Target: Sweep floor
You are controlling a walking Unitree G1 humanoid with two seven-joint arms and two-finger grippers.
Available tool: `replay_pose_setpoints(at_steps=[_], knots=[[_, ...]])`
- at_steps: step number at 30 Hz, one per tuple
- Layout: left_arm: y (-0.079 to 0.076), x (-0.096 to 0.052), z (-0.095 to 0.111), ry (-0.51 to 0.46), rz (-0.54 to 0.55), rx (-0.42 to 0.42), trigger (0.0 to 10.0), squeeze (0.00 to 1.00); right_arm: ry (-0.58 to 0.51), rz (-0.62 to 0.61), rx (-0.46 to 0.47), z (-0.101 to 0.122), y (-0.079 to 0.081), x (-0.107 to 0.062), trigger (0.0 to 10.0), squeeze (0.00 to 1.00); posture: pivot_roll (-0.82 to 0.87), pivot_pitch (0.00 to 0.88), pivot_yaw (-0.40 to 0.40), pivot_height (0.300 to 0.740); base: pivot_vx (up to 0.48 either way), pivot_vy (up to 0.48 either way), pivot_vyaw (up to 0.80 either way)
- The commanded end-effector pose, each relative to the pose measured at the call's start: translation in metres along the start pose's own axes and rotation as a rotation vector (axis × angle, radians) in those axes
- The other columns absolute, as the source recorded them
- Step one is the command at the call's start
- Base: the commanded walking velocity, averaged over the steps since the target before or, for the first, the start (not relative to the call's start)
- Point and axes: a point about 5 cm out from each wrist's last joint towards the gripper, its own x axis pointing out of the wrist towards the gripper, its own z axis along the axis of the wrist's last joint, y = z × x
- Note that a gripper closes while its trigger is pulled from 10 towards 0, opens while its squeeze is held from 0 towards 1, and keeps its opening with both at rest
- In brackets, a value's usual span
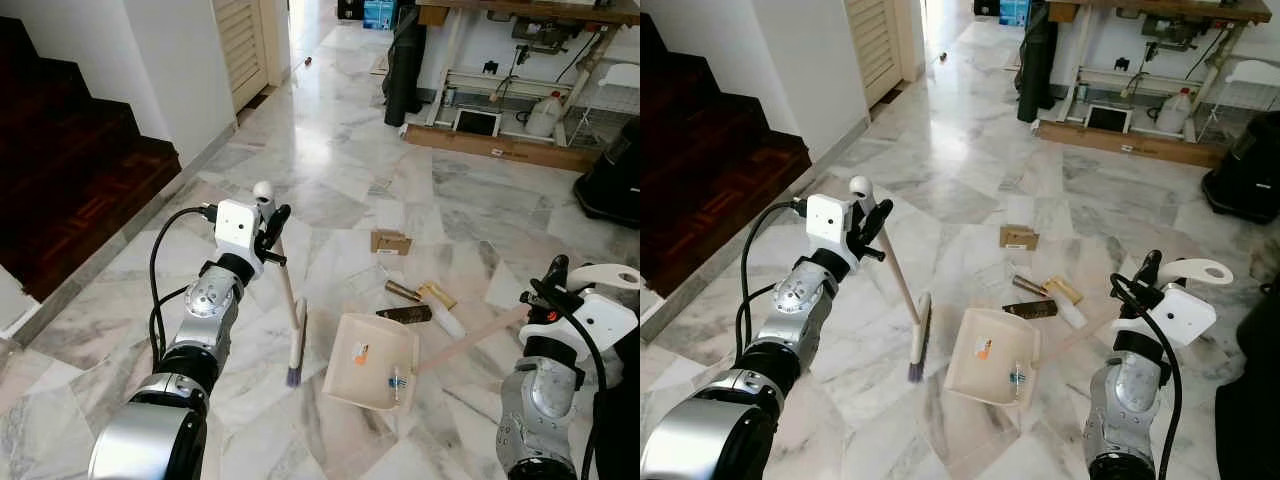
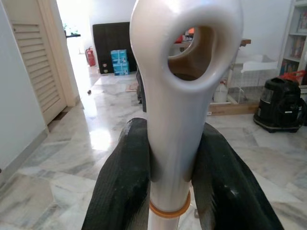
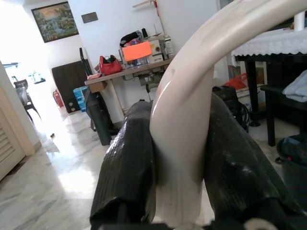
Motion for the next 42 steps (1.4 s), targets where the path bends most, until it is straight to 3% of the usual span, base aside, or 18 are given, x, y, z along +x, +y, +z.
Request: replay_pose_setpoints(at_steps=[1,24,27,35,39,42], knots=[[0.001,0.003,0.010,-0.060,-0.013,0.031,10.0,0.00,-0.068,0.008,0.014,0.013,0.004,0.005,10.0,0.00,0.03,0.000,0.006,0.740,0.000,0.000,0.00],[-0.001,-0.003,0.008,-0.068,0.033,0.051,10.0,0.00,-0.049,0.044,0.028,0.012,0.013,0.004,10.0,0.00,0.06,0.029,-0.019,0.740,0.000,0.000,0.58],[0.002,-0.008,0.007,-0.082,0.100,0.070,10.0,0.00,-0.040,0.062,0.025,0.010,0.015,0.005,10.0,0.00,0.06,0.033,-0.028,0.740,0.000,0.000,0.66],[0.007,-0.018,0.005,-0.084,0.150,0.086,10.0,0.00,-0.036,0.103,0.003,0.011,0.017,0.009,10.0,0.00,0.06,0.043,-0.033,0.740,0.000,0.000,0.66],[0.013,-0.030,0.001,-0.094,0.254,0.080,10.0,0.00,-0.020,0.138,-0.017,0.006,0.020,0.009,10.0,0.00,0.06,0.047,-0.033,0.740,0.000,0.000,0.66],[0.008,-0.033,-0.002,-0.075,0.220,0.104,10.0,0.00,-0.015,0.174,-0.035,0.005,0.024,0.009,10.0,0.00,0.07,0.053,-0.034,0.740,0.000,0.000,0.65]])
